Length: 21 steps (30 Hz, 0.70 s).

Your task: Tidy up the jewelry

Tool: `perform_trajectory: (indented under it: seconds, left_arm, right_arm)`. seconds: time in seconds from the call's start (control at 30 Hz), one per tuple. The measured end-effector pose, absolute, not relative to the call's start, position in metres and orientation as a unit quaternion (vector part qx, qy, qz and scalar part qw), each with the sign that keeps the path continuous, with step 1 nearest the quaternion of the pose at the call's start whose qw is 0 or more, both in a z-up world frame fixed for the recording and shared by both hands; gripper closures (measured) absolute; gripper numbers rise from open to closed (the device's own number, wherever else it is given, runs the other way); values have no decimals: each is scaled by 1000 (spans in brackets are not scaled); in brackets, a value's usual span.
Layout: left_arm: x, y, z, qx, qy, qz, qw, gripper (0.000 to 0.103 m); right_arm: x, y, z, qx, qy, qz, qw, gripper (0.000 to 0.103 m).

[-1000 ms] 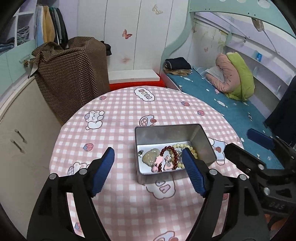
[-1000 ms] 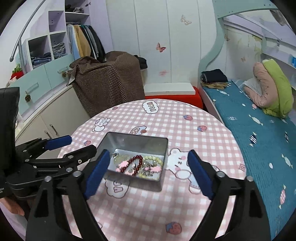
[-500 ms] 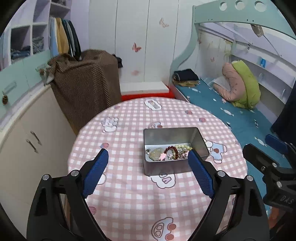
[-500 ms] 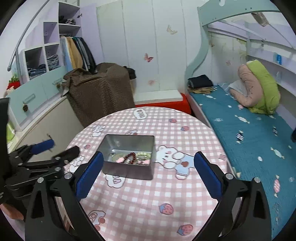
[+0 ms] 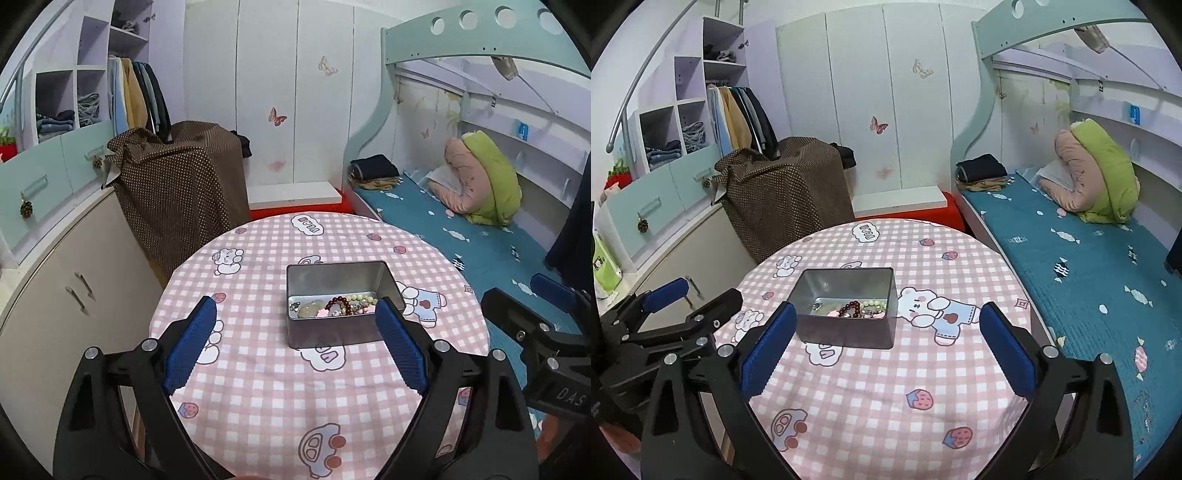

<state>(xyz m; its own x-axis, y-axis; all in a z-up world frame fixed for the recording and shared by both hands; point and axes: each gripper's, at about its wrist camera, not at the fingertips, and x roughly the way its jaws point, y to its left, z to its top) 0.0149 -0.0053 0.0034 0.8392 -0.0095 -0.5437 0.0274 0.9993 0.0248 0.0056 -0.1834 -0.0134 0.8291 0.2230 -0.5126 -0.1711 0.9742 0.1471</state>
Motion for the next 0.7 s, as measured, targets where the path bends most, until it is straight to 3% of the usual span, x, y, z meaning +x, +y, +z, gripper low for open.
perform_trajectory:
  seconds: [0.7]
  left_arm:
    - [4,-8,9,21,274,-9,962,15]
  right_arm:
    - [-3,-179,-12,39,270,100,957,7]
